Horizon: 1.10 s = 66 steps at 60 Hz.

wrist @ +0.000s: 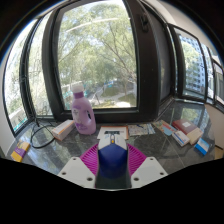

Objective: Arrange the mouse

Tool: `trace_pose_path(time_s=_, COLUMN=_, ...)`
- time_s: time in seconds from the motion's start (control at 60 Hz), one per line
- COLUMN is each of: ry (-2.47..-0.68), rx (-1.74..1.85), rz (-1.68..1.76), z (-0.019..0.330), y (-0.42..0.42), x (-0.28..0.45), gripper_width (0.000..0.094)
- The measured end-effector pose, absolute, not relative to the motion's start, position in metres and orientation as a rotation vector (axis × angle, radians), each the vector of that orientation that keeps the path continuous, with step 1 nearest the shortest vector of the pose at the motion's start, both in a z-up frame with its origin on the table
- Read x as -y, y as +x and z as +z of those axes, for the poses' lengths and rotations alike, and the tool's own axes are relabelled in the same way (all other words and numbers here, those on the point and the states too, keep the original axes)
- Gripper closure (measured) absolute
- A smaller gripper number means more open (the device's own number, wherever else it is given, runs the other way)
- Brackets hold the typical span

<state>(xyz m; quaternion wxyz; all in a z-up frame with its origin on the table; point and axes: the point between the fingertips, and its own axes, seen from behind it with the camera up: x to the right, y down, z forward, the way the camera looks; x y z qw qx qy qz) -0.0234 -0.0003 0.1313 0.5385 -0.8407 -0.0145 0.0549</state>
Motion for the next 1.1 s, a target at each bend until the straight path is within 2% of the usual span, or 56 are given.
trace_pose_path(time_s=0.083, ry=-2.12, rx=0.044, rz=0.097, z=0.063, y=-0.013, x=0.005, gripper_width=0.0585)
trace_pose_path(time_s=0.15, ry=-2.188, rx=0.041, rz=0.084, z=0.031, y=-0.01, x=0.008, gripper_width=0.056)
trace_pose_path(time_s=0.25, ry=-2.247, rx=0.036, rz=0.113, z=0.0, y=-0.014, x=0.014, gripper_width=0.05)
trace_pose_path(time_s=0.35, ry=-2.282, rx=0.039, rz=0.103, z=-0.013, y=-0.015, x=0.017, gripper_width=0.044)
trace_pose_path(time_s=0.383, ry=-2.275, rx=0.043, rz=0.095, z=-0.011, y=-0.014, x=0.017, gripper_width=0.0414)
trace_pose_path(time_s=0.417, ry=-2.262, rx=0.045, rz=0.07, z=-0.007, y=-0.01, x=0.017, gripper_width=0.0349)
trace_pose_path(time_s=0.483, ry=-2.244, rx=0.059, rz=0.038, z=0.008, y=-0.011, x=0.021, gripper_width=0.0094)
trace_pose_path(time_s=0.5, ry=-2.236, rx=0.06, rz=0.034, z=0.013, y=-0.01, x=0.023, gripper_width=0.0057)
trace_pose_path(time_s=0.533, ry=-2.22, rx=0.059, rz=0.028, z=0.023, y=-0.011, x=0.027, gripper_width=0.0094)
trace_pose_path(time_s=0.633, ry=-2.179, rx=0.047, rz=-0.001, z=0.059, y=-0.011, x=0.044, gripper_width=0.0067)
trace_pose_path(time_s=0.817, ry=-2.115, rx=0.012, rz=-0.041, z=0.122, y=-0.02, x=0.098, gripper_width=0.0077)
trace_pose_path(time_s=0.967, ry=-2.085, rx=-0.003, rz=-0.072, z=0.151, y=-0.03, x=0.144, gripper_width=0.0081)
trace_pose_path(time_s=1.1, ry=-2.072, rx=-0.009, rz=-0.084, z=0.163, y=-0.041, x=0.174, gripper_width=0.0082)
